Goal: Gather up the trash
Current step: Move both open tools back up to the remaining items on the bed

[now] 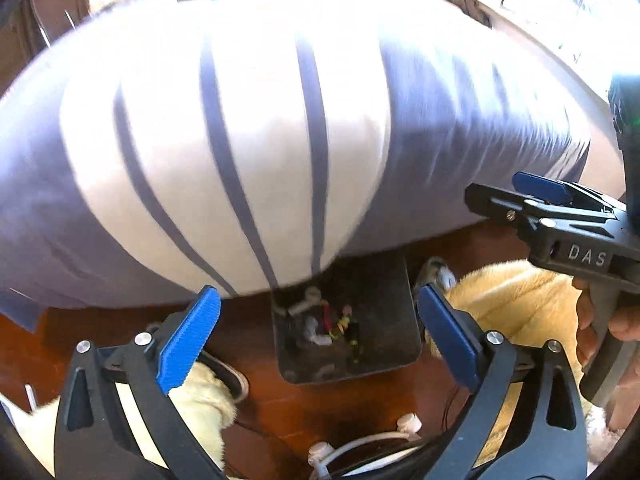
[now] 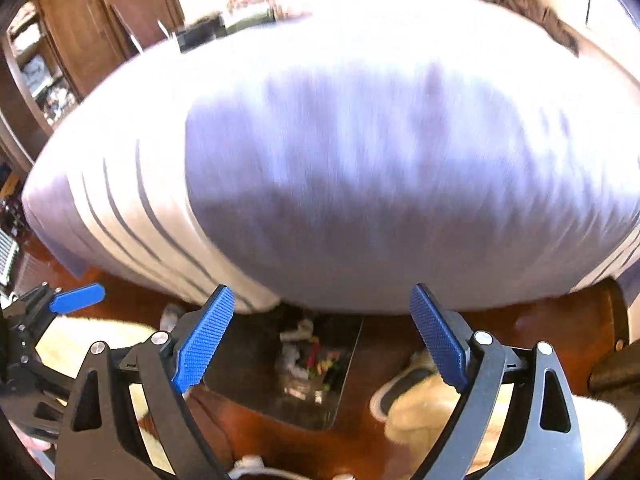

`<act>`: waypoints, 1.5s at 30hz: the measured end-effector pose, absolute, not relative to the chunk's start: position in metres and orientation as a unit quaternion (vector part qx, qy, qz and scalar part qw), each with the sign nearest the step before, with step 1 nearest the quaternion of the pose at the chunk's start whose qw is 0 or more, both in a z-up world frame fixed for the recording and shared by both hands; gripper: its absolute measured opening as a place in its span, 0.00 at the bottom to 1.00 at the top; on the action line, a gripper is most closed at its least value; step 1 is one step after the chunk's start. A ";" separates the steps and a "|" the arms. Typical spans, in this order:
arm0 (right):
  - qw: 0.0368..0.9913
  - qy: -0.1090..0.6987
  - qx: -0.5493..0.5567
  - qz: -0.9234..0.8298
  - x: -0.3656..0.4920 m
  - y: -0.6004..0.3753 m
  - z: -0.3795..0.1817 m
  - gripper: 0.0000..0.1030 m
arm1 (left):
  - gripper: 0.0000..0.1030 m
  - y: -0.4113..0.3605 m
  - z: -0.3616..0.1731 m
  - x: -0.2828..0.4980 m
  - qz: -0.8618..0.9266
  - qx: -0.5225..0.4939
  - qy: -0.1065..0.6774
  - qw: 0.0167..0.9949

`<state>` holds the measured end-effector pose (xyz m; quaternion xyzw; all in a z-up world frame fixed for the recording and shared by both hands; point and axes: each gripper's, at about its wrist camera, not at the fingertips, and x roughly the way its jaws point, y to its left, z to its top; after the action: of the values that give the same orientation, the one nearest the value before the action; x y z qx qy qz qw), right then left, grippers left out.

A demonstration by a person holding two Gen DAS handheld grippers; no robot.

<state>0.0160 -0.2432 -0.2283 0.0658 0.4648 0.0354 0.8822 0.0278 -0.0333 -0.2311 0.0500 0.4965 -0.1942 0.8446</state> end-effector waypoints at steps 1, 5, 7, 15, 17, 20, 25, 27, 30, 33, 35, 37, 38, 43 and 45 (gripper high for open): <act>0.889 0.452 0.064 0.034 0.017 -0.245 -0.217 0.93 | 0.92 -0.032 -0.222 0.029 -0.192 0.050 0.489 0.849; 0.908 0.414 0.057 0.034 0.024 -0.250 -0.181 0.94 | 0.92 -0.024 -0.177 0.034 -0.182 0.051 0.446 0.875; 0.915 0.398 0.048 0.035 0.029 -0.250 -0.163 0.95 | 0.92 -0.021 -0.159 0.039 -0.179 0.052 0.428 0.884; 0.932 0.359 0.031 0.042 0.077 -0.246 -0.121 0.95 | 0.92 -0.012 -0.118 0.082 -0.152 0.048 0.386 0.908; 0.933 0.357 0.024 0.043 0.094 -0.241 -0.118 0.95 | 0.92 -0.010 -0.117 0.096 -0.146 0.046 0.389 0.909; 0.932 0.359 0.017 0.043 0.117 -0.238 -0.118 0.95 | 0.92 -0.007 -0.120 0.119 -0.143 0.044 0.396 0.906; 0.928 0.369 0.014 0.041 0.157 -0.235 -0.127 0.95 | 0.92 -0.005 -0.128 0.160 -0.130 0.046 0.410 0.902; 0.926 0.374 0.013 0.037 0.177 -0.235 -0.132 0.95 | 0.92 -0.003 -0.130 0.175 -0.127 0.050 0.411 0.902; 0.924 0.379 0.018 0.040 0.198 -0.233 -0.138 0.95 | 0.92 -0.003 -0.133 0.199 -0.121 0.052 0.413 0.901; 0.922 0.383 0.023 0.043 0.220 -0.232 -0.143 0.95 | 0.92 -0.004 -0.133 0.219 -0.120 0.051 0.412 0.902; 0.922 0.384 0.022 0.044 0.231 -0.230 -0.144 0.95 | 0.92 -0.004 -0.132 0.230 -0.118 0.052 0.410 0.903; 0.922 0.383 0.020 0.046 0.240 -0.228 -0.145 0.94 | 0.92 -0.006 -0.133 0.241 -0.116 0.055 0.409 0.904; 0.922 0.383 0.019 0.047 0.243 -0.227 -0.145 0.93 | 0.92 -0.008 -0.133 0.245 -0.115 0.055 0.409 0.903; 0.919 0.390 0.024 0.058 0.262 -0.227 -0.150 0.77 | 0.92 -0.007 -0.131 0.268 -0.117 0.035 0.406 0.905; 0.916 0.397 0.024 0.059 0.270 -0.227 -0.154 0.69 | 0.88 -0.009 -0.130 0.272 -0.123 0.038 0.402 0.907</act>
<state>0.2697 -0.2268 -0.1536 0.0237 0.3972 0.0594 0.9155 0.2721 -0.0094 -0.1298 0.0377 0.4020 -0.1234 0.9065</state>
